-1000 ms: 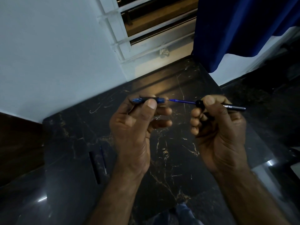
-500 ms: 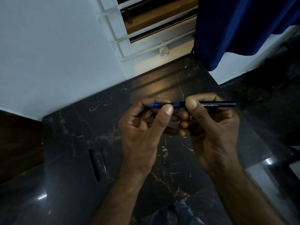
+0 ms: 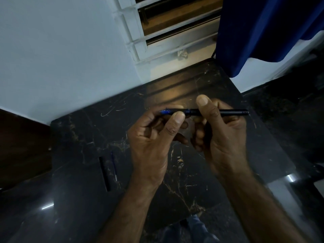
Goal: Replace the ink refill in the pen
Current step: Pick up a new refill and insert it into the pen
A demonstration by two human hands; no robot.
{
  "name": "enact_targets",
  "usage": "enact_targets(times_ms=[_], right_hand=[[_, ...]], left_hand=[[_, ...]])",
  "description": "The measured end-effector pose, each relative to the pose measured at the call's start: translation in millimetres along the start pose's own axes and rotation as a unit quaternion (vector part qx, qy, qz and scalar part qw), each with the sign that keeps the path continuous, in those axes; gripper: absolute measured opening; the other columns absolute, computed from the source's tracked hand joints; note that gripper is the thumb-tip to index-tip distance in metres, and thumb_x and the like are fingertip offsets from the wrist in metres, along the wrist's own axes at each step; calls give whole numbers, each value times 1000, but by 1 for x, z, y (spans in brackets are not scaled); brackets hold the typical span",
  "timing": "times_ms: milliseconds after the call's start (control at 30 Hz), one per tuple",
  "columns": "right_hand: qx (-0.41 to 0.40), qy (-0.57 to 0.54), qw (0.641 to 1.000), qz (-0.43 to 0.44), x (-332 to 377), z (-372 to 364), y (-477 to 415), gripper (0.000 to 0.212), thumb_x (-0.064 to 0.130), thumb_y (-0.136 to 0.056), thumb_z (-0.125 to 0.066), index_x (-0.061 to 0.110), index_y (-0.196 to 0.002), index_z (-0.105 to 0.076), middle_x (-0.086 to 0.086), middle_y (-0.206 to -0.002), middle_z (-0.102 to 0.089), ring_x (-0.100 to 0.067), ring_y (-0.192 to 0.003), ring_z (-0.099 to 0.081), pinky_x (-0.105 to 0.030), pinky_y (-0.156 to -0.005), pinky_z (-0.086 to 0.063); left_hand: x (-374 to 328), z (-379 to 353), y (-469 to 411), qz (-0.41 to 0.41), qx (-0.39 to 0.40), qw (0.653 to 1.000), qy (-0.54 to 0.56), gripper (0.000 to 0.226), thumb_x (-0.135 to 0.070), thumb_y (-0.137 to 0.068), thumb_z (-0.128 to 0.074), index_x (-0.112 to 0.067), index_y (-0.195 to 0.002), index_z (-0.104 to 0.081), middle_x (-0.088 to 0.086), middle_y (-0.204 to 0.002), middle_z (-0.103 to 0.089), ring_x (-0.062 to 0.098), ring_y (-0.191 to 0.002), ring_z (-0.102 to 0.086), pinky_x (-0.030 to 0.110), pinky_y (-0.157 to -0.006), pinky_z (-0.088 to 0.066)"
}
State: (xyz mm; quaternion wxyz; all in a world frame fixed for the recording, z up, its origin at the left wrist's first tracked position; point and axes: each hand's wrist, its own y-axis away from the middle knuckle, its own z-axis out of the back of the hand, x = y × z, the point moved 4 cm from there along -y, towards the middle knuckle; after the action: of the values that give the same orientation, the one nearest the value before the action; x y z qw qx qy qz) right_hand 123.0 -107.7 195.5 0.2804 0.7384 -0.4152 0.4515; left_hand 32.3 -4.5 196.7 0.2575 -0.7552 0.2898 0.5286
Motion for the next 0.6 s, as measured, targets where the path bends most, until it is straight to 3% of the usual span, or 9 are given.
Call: enact_targets(times_ms=[133, 167, 300, 400, 467, 533, 600], right_hand=[[84, -23, 996, -1, -1, -1, -2, 34, 24, -93, -69, 0, -115, -59, -9, -71, -58, -23, -57, -57, -32, -47, -48], [100, -36, 994, -4, 0, -1, -2, 34, 18, -91, -71, 1, -117, -58, -10, -75, -61, -24, -61, -60, -34, -49, -49], [87, -35, 996, 1, -1, 1, -4, 10, 11, -92, -70, 5, -93, -63, -6, -72, -64, -18, -60, -62, -32, -50, -50], [60, -12, 998, 5, -5, 0, -8, 15, 20, -96, -70, 14, -82, -68, -1, -67, -61, -14, -53, -58, -31, -46, -48], [72, -9, 997, 1, -5, 0, -9, 17, 29, -94, -71, 13, -89, -70, -1, -69, -64, -17, -55, -60, -32, -48, -47], [95, -16, 995, 0, -6, -1, -9, 21, 22, -93, -73, 6, -106, -66, -7, -75, -66, -22, -63, -63, -33, -51, -48], [98, -24, 995, 1, -7, 0, -9, 16, 12, -91, -71, 5, -104, -65, -10, -77, -68, -24, -65, -64, -33, -51, -49]], left_hand=[[-1, 8, 0, -2, -26, 1000, 12, 14, -16, -91, -71, -10, -103, -74, 5, -94, -78, 24, -82, -74, 35, -58, -61], [-2, 10, -1, -2, -32, 999, 15, 15, -17, -90, -72, -10, -102, -74, 3, -93, -78, 23, -82, -73, 34, -57, -60], [0, 17, -3, 2, -31, 999, 21, 14, -17, -88, -73, -12, -101, -75, 4, -92, -78, 18, -81, -74, 29, -55, -59], [1, 20, -3, 0, -26, 1000, 15, 15, -15, -89, -72, -9, -103, -73, 4, -91, -78, 17, -82, -74, 30, -55, -59], [1, 21, -3, -3, -29, 1000, 9, 16, -14, -90, -72, -8, -104, -72, 2, -91, -78, 17, -81, -74, 30, -54, -59], [1, 22, -4, -9, -35, 999, -1, 15, -13, -90, -72, -9, -104, -73, 0, -92, -79, 17, -80, -74, 30, -54, -59], [2, 23, -6, -15, -35, 999, -10, 14, -13, -90, -72, -10, -104, -73, -1, -91, -79, 16, -79, -74, 30, -54, -59]])
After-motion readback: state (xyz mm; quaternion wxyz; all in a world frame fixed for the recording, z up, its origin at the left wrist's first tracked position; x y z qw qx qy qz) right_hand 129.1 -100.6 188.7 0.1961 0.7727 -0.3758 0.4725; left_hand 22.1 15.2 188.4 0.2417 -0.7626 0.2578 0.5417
